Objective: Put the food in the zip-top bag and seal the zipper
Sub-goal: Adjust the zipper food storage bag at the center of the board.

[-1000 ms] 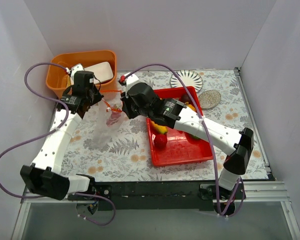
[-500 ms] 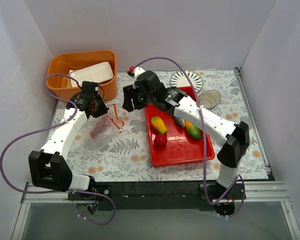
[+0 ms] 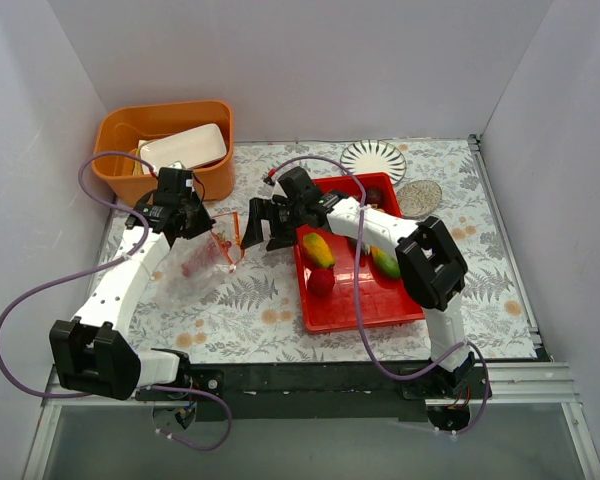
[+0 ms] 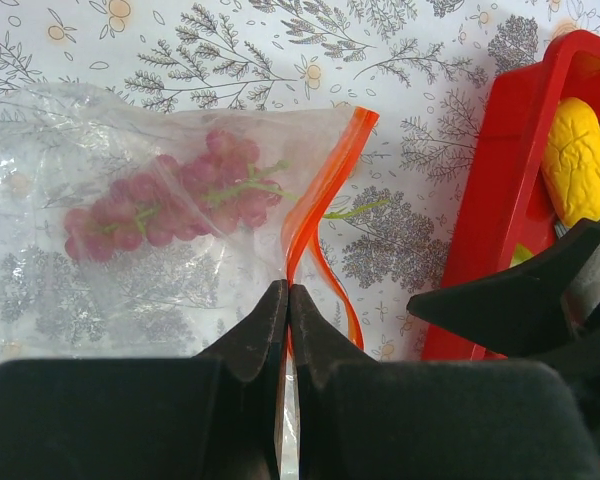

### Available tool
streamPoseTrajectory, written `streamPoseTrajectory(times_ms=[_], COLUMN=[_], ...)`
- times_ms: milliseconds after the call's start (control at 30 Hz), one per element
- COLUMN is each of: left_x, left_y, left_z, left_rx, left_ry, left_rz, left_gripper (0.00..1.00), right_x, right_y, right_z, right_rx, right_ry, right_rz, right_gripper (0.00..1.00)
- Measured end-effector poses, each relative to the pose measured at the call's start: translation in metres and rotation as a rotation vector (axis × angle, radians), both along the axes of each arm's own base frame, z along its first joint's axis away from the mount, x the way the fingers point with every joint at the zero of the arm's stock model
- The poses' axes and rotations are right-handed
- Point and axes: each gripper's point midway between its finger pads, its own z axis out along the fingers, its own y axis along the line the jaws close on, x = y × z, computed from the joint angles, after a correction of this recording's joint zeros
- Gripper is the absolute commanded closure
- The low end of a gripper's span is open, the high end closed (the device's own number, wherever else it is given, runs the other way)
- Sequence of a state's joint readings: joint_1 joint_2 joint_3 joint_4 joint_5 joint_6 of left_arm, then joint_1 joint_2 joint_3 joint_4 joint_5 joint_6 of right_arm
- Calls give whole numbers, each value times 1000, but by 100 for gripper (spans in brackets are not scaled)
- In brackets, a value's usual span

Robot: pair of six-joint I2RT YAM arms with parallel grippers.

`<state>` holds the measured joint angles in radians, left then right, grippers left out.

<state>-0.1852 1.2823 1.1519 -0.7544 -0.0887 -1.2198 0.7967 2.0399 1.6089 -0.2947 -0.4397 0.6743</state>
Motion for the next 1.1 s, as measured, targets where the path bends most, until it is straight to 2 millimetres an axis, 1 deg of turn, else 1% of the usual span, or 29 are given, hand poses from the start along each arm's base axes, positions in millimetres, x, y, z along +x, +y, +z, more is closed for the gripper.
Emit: streamPoseTrajectory(times_ms=[100, 167, 233, 300, 367, 467, 567, 600, 633, 667, 700, 767, 800, 900, 1000, 1067, 1100], left_x=[0, 0, 0, -1, -1, -2, -3, -3, -3, -3, -3, -4, -4, -5, -6, -4, -4], left_y=[0, 0, 0, 0, 0, 0, 0, -1, -1, -1, -2, -2, -3, -3, 0, 7, 11], left_z=[0, 0, 0, 1, 2, 5, 8, 8, 8, 9, 9, 10, 11, 15, 20, 28, 33], left_rx=[0, 0, 0, 0, -1, -3, -7, -9, -10, -13, -14, -18, -19, -22, -11, 14, 27], left_ry=[0, 0, 0, -2, -6, -14, -20, -22, -22, -22, -24, -27, -29, -39, -44, -57, -66], left_rz=[0, -1, -1, 0, -1, -1, -3, -5, -6, -8, -9, -12, -13, -14, -3, 27, 45], left_gripper=[100, 100, 100, 100, 100, 100, 100, 100, 100, 100, 100, 100, 100, 100, 100, 100, 100], right_x=[1, 4, 7, 10, 12, 7, -4, -6, -9, -12, -14, -17, -18, -16, -9, 2, 10], right_y=[11, 16, 23, 29, 34, 38, 43, 45, 47, 51, 53, 57, 58, 59, 53, 44, 40], right_z=[16, 23, 25, 22, 13, -2, -9, -9, -8, -7, -6, -4, -3, -2, -9, -13, -8], right_rx=[74, 105, 129, 140, 137, 114, 101, 105, 114, 125, 132, 147, 151, 158, 112, 25, -15], right_ry=[9, 23, 39, 62, 88, 125, 158, 165, 175, 182, 183, 187, 197, 190, 149, 89, 38], right_rz=[5, 3, 7, 9, 7, 7, 20, 24, 30, 35, 45, 55, 52, 49, 25, -8, -21], right_gripper=[2, 2, 2, 2, 2, 2, 15, 29, 40, 53, 72, 84, 98, 99, 99, 99, 99])
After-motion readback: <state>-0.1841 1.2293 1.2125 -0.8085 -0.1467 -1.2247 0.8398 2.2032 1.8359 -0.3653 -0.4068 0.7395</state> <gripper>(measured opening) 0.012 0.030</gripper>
